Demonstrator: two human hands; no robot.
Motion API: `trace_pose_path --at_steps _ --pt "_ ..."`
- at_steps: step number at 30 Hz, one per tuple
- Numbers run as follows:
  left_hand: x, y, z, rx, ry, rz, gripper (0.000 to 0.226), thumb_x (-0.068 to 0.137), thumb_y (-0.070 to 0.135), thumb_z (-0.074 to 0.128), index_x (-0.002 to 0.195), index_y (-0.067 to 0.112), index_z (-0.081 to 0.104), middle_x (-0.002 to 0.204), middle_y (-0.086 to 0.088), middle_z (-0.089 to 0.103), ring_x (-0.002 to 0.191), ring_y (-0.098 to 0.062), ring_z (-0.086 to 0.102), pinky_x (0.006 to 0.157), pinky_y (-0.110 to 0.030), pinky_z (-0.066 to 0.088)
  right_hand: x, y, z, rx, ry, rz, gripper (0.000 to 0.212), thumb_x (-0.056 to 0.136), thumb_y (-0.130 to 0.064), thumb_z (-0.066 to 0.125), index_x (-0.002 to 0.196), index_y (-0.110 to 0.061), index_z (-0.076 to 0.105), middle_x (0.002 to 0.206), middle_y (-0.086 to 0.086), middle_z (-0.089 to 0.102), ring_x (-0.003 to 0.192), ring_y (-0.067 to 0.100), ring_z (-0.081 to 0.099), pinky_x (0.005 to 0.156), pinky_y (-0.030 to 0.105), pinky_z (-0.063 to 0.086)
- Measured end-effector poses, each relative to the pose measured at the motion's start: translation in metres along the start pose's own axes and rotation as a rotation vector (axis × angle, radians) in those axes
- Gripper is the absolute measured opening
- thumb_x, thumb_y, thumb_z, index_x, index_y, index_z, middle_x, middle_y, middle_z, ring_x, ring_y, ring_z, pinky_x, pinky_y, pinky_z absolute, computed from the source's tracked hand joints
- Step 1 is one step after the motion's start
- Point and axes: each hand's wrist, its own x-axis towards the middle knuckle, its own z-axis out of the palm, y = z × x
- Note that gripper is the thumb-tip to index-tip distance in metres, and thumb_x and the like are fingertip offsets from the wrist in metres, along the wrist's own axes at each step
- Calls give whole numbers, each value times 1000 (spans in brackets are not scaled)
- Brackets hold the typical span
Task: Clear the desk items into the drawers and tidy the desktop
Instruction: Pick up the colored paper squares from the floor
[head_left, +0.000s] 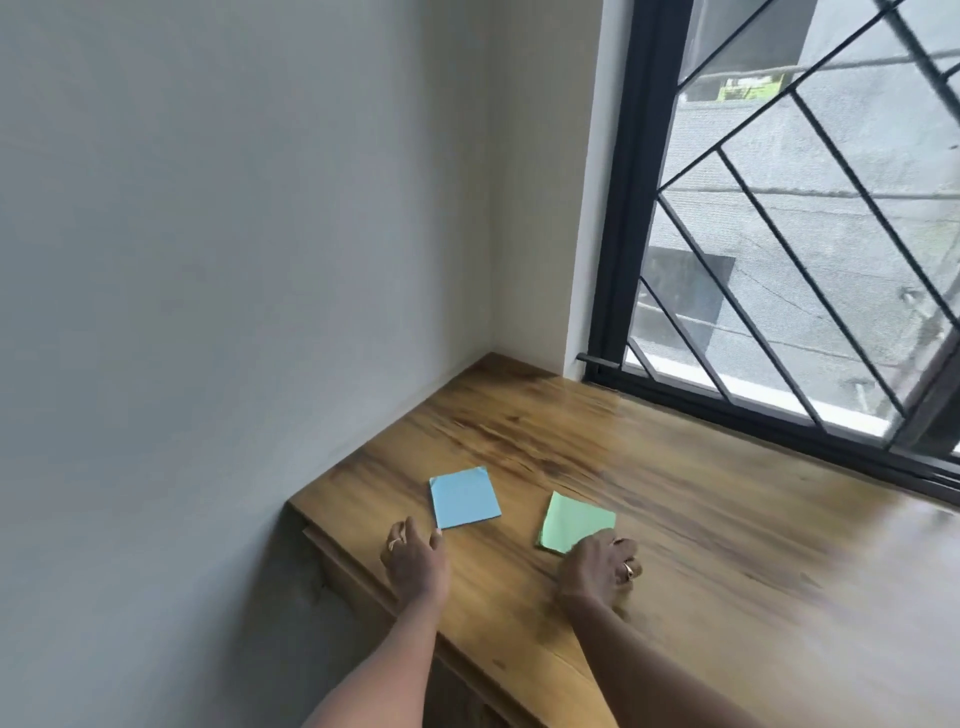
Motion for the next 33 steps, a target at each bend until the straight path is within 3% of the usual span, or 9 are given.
trace_pose_path --at_steps 3,7,11,17,23,25,33 --pt "-31 -17 -8 -47 55 -62 48 99 26 42 144 12 34 152 -7 28 137 -25 30 108 -34 30 -29 9 11 -34 -36 -183 43 88 7 35 129 -5 37 134 16 26 122 38 29 107 44 27" --pt "-81 -60 -16 -75 129 -119 46 99 24 41 143 12 36 152 -9 30 133 -29 34 108 -35 30 -85 24 25 -75 -166 -487 45 94 -2 33 139 -10 28 146 13 15 135 33 15 113 42 17" --pt "-125 -108 -28 -81 220 -196 47 98 20 44 143 7 37 148 -14 34 132 -32 35 110 -35 28 -139 44 35 -121 -272 -737 46 97 -9 39 142 -11 27 149 15 15 138 32 15 116 43 21" --pt "-180 -176 -43 -105 349 -313 43 93 9 52 134 -2 47 139 -22 45 128 -39 40 108 -39 30 -207 81 69 -160 -405 -855 36 98 -11 34 134 -10 38 145 13 22 132 32 21 110 38 22" --pt "-261 -254 -49 -182 486 -465 32 85 -3 60 116 -11 60 122 -31 56 110 -48 53 96 -44 43 -284 145 96 -271 -508 -995 37 98 -17 42 133 -7 43 144 13 29 131 32 27 106 37 27" --pt "-299 -277 -47 -174 504 -524 33 86 -3 58 119 -9 59 122 -31 56 107 -48 54 94 -44 43 -310 175 98 -313 -564 -1033 36 97 -14 41 133 -6 43 143 12 29 131 33 26 106 38 26" --pt "-482 -352 -32 -177 585 -816 35 94 7 47 128 0 52 136 -17 48 124 -32 42 103 -32 31 -403 314 70 -384 -754 -1295 29 93 -4 41 121 -5 50 136 13 32 122 32 30 98 39 31"
